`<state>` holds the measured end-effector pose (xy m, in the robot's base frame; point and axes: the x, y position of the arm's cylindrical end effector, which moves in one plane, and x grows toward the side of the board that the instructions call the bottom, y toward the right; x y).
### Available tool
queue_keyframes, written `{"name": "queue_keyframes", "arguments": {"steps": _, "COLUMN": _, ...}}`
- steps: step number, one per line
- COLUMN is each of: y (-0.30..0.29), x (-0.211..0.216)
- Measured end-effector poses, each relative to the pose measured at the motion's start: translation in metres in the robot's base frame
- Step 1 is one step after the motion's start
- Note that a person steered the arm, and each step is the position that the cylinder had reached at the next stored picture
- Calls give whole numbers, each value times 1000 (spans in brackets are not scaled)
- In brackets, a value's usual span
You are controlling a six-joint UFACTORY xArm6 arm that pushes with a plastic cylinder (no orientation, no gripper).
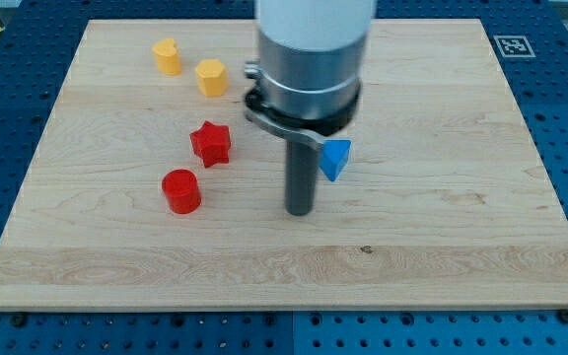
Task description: Move the blue triangle to the right of the blue cube
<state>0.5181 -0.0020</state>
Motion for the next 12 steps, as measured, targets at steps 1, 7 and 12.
{"name": "queue_keyframes", "arguments": {"steps": 1, "y": -14, "x": 0}}
{"name": "queue_keyframes", "arguments": {"steps": 7, "y": 51, "x": -50}}
{"name": "queue_keyframes", "arguments": {"steps": 12, "y": 67, "x": -53}}
